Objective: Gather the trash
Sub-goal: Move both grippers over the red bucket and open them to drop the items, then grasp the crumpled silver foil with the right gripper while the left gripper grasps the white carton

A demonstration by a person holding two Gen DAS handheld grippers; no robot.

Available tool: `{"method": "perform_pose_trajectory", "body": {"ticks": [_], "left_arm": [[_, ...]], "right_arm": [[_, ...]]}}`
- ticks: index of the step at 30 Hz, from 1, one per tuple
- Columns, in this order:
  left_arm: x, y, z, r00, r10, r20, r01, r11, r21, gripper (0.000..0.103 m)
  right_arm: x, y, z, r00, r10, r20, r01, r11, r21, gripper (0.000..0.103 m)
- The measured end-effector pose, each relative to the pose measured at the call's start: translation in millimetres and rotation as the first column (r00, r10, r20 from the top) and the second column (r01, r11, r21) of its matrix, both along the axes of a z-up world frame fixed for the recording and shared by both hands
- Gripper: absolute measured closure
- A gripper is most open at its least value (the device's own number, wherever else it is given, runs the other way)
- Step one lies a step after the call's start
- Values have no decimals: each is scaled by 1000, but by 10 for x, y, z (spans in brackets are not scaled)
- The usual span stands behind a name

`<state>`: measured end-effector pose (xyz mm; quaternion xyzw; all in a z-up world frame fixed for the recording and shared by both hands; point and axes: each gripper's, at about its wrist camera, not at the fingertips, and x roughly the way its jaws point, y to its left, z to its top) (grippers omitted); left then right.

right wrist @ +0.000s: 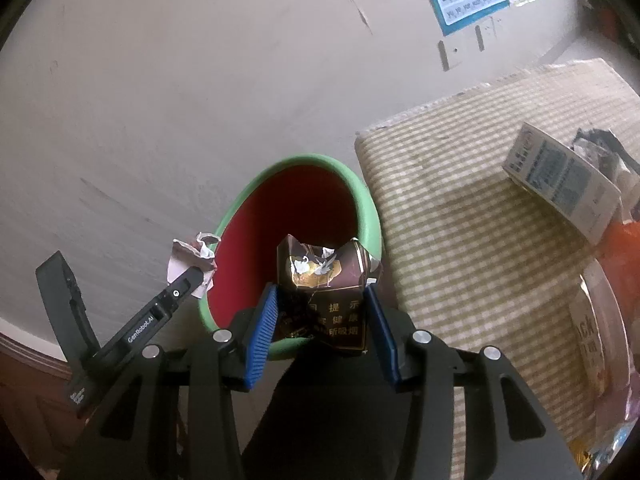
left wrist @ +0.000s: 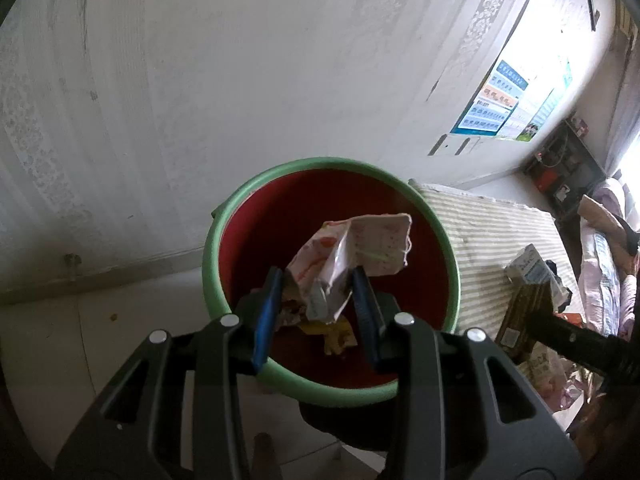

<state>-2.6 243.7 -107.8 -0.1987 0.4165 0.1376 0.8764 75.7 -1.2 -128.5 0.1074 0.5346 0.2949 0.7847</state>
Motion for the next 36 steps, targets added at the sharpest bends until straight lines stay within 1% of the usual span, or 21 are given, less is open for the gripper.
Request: {"method": "perform_pose_trajectory", "body": {"ticks": [6, 10, 15, 17, 18, 19, 20, 21, 23, 29, 33, 36], "left_arm": [[93, 11, 7, 1000, -12, -2, 12, 1000, 23, 68], [188, 18, -5, 1000, -21, -8, 21, 999, 25, 68], [319, 5, -9, 999, -35, -7, 35, 999, 39, 68], [369, 7, -29, 999, -47, -19, 47, 998, 35, 68], [388, 5, -41, 999, -46, -29, 47, 998, 37, 67], [382, 3, -48, 999, -39, -30, 40, 998, 38, 63], [386, 5, -48, 999, -30, -26, 31, 999, 38, 50], [379, 7, -40, 1000, -20, -16, 21, 999, 44, 42], [374, 1, -15, 1000, -10, -7, 10, 998, 57, 41], [346, -96, 21, 1000, -12, -22, 14, 998, 67, 41], [334, -264, 97, 999, -36, -17, 37, 997, 71, 41], [335, -458, 159, 998, -69, -13, 70, 995, 70, 39]], "right_arm": [[113, 127, -21, 1000, 5, 7, -5, 1000, -13, 59], [185, 206, -2, 1000, 10, 15, -10, 1000, -20, 59], [297, 329, 6, 1000, 9, 13, -9, 1000, -12, 59], [319, 373, 4, 1000, 12, 10, -12, 1000, -2, 58], [329, 387, 5, 1000, 12, 7, -12, 1000, 7, 55], [334, 391, 11, 1000, 12, 3, -12, 1000, 19, 49], [341, 401, 24, 1000, 10, 3, -11, 1000, 28, 46], [339, 396, 38, 1000, 7, 7, -8, 999, 34, 44], [312, 382, 75, 1000, 10, 21, -11, 999, 35, 44], [203, 106, 202, 999, -17, 51, 15, 999, 42, 44], [55, -203, 275, 996, -38, 79, 35, 999, 36, 44], [-108, -502, 293, 993, -57, 105, 56, 998, 5, 44]]}}
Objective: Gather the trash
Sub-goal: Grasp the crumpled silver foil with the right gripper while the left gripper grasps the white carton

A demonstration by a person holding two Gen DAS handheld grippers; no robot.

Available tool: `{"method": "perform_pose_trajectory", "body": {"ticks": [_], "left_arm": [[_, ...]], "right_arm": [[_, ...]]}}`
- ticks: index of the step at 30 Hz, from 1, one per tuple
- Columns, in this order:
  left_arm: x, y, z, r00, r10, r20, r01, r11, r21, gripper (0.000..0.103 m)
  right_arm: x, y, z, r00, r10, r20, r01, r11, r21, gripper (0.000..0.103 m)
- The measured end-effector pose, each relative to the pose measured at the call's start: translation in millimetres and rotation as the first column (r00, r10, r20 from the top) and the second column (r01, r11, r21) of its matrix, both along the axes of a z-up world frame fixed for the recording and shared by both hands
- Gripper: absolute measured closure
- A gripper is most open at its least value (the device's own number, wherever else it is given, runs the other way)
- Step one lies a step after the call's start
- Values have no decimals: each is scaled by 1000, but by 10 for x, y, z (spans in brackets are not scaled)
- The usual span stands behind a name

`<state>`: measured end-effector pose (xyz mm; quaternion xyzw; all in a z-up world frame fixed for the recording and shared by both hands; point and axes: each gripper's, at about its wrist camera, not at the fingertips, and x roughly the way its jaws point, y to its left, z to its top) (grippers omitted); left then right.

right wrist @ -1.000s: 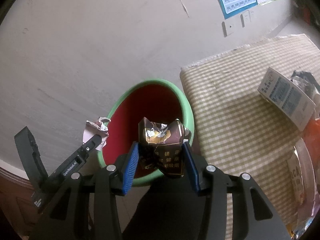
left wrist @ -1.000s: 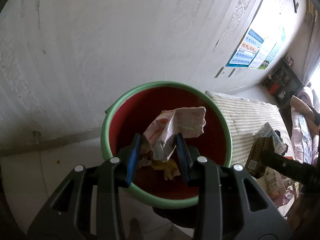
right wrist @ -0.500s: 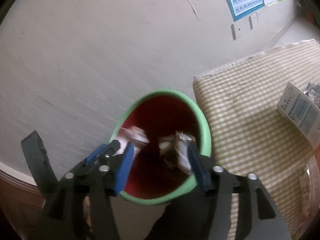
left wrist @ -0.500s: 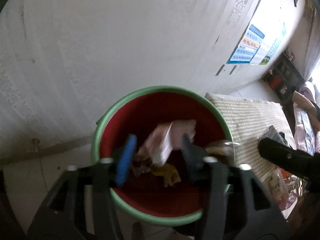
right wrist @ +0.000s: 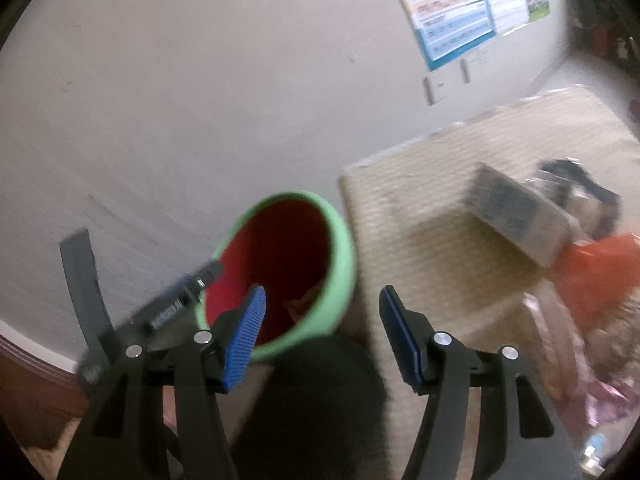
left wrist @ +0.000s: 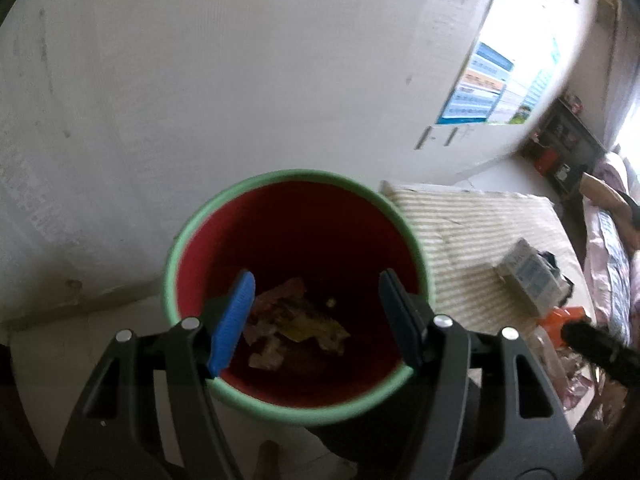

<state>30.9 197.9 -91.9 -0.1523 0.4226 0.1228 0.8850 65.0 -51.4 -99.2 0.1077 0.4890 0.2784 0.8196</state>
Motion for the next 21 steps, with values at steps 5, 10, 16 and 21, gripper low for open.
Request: {"method": "perform_pose_trajectory", "body": {"ticks": [5, 10, 16, 21], "left_arm": [[20, -439, 73, 996, -86, 1, 86, 996, 4, 38], [38, -937, 68, 981, -195, -20, 195, 981, 0, 37], [5, -1537, 37, 942, -331, -50, 332, 943, -4, 36], [-27, -1835, 9, 917, -392, -74, 392, 920, -15, 34]], "right_arm": [[-244, -675, -103, 995, -96, 3, 96, 993, -75, 43], [-363, -1471, -221, 958, -287, 14, 286, 947, -148, 43], [-219, -2181, -382, 889, -457, -23, 452, 884, -123, 41], [28, -2176, -592, 886, -460, -64, 449, 883, -133, 38]]}}
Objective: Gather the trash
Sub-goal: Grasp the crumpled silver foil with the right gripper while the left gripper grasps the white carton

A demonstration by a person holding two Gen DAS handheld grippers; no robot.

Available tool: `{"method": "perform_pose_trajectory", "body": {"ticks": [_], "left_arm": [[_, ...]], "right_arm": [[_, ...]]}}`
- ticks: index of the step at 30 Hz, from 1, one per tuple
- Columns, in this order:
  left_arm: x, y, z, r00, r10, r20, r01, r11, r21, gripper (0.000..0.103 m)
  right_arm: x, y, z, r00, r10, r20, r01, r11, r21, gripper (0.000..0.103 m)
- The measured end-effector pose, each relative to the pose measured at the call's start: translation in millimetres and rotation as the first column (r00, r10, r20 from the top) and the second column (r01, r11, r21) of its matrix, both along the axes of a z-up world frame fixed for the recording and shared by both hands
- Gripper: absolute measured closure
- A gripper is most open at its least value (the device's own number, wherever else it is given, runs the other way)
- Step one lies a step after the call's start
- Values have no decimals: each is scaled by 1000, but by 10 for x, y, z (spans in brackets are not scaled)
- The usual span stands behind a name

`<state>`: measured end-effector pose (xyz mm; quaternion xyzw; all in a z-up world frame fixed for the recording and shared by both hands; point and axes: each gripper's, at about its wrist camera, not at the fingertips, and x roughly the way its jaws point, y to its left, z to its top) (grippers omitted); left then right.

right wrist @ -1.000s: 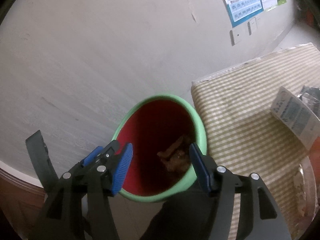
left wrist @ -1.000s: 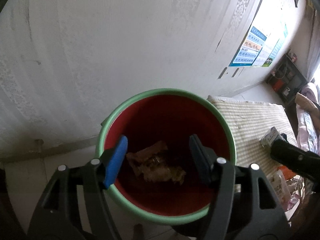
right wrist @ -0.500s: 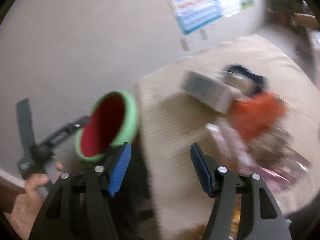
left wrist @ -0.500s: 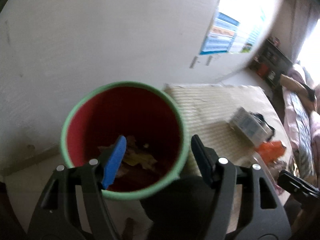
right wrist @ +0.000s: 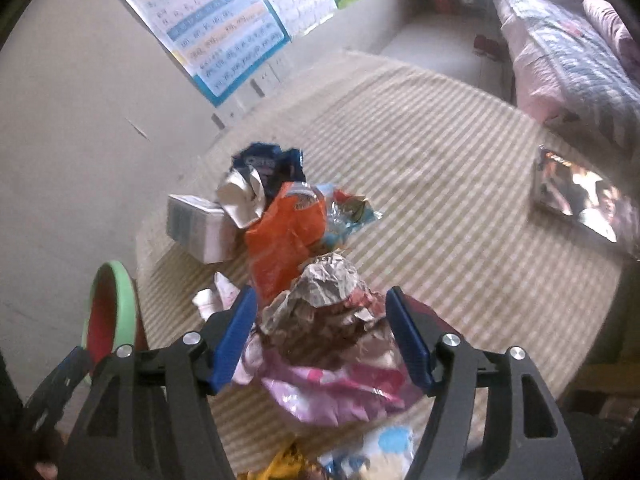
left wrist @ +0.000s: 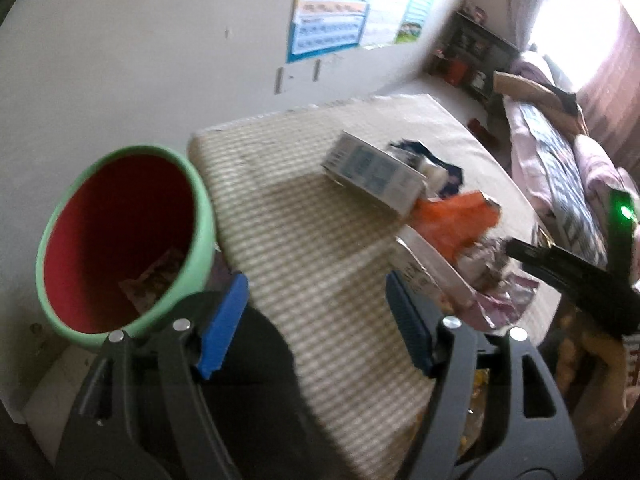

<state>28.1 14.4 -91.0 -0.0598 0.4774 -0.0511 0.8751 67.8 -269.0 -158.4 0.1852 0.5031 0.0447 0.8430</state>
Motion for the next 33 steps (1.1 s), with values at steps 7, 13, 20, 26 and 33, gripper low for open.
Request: {"method": "perform_pose_trajectory", "body": {"ticks": [7, 13, 20, 26, 33], "left_arm": [[107, -290, -78, 998, -53, -43, 52, 998, -24, 34], [369, -670, -204, 993, -84, -82, 80, 996, -48, 34], [652, -1123, -451, 980, -122, -155, 118, 993, -30, 34], [684, -1310, -700, 962, -161, -222, 167, 986, 6, 34], [613, -1185, -845, 951, -179, -253, 190, 982, 19, 68]], "right_arm": [[203, 55, -240, 999, 25, -48, -26, 1000, -8, 58], [-9, -94, -109, 999, -27, 37, 25, 999, 46, 64], [-196, -296, 31, 987, -120, 106, 115, 992, 59, 64], [-166, -232, 10, 992, -81, 96, 76, 996, 53, 63], [-155, -246, -26, 993, -83, 85, 76, 994, 78, 62]]}}
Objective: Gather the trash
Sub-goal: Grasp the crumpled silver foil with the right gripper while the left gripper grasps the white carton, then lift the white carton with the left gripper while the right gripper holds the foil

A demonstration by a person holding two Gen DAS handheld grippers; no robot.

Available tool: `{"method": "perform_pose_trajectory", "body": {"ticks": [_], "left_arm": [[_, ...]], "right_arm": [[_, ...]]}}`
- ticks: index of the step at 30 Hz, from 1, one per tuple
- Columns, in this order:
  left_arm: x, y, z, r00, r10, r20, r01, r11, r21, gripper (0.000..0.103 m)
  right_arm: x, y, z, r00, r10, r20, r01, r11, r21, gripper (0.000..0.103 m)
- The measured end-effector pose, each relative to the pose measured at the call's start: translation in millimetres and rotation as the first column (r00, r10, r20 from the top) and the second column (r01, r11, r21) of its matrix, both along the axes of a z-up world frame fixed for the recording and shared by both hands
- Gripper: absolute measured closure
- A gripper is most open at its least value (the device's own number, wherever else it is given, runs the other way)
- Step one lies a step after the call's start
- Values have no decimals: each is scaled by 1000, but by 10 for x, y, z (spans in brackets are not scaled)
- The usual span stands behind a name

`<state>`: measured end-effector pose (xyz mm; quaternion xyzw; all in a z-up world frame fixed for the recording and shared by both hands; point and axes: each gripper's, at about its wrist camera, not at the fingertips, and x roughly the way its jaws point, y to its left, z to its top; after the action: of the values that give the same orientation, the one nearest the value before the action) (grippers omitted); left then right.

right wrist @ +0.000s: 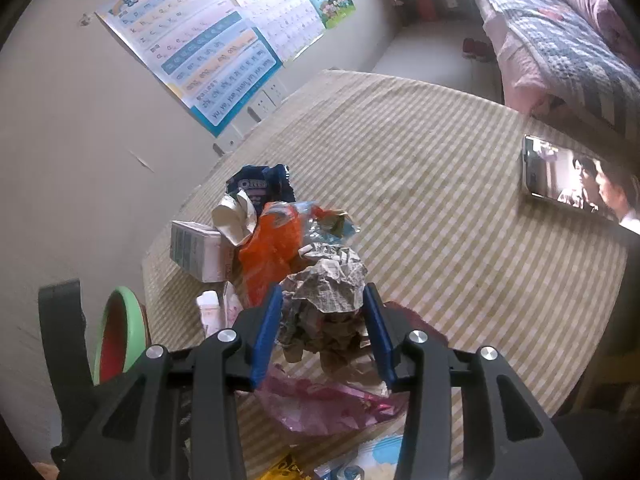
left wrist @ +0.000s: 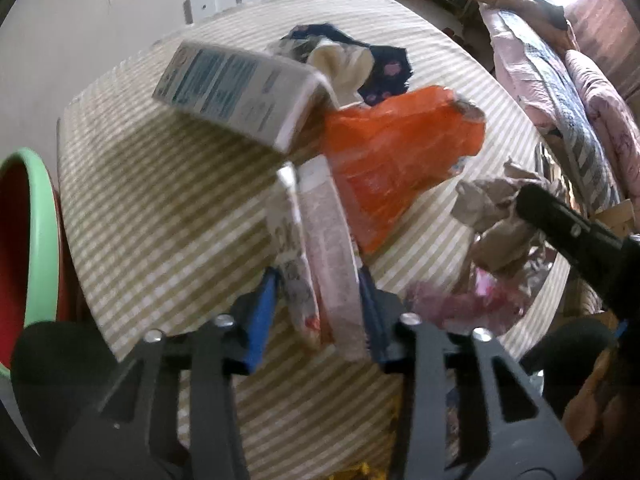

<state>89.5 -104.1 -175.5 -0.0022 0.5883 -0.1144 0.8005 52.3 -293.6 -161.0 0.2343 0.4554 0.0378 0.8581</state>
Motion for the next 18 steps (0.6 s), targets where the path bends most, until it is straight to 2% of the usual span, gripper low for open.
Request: {"method": "perform_pose_trajectory", "body": {"ticks": [3, 8, 12, 18], "left_arm": [[-85, 103, 49, 999, -25, 25, 24, 999, 23, 72], [-183, 242, 62, 998, -51, 39, 49, 998, 50, 69], [-208, 357, 20, 1000, -5, 25, 4, 1000, 24, 60], [-199, 425, 70, 998, 27, 49, -27, 1000, 15, 59]], "right_arm": [[4, 15, 0, 1000, 9, -1, -9, 1000, 5, 61], [17, 56, -22, 1000, 24, -9, -24, 1000, 10, 61], [10, 63, -26, 1000, 23, -9, -23, 1000, 8, 61], [18, 73, -54, 999, 30, -22, -30, 999, 12, 61]]}}
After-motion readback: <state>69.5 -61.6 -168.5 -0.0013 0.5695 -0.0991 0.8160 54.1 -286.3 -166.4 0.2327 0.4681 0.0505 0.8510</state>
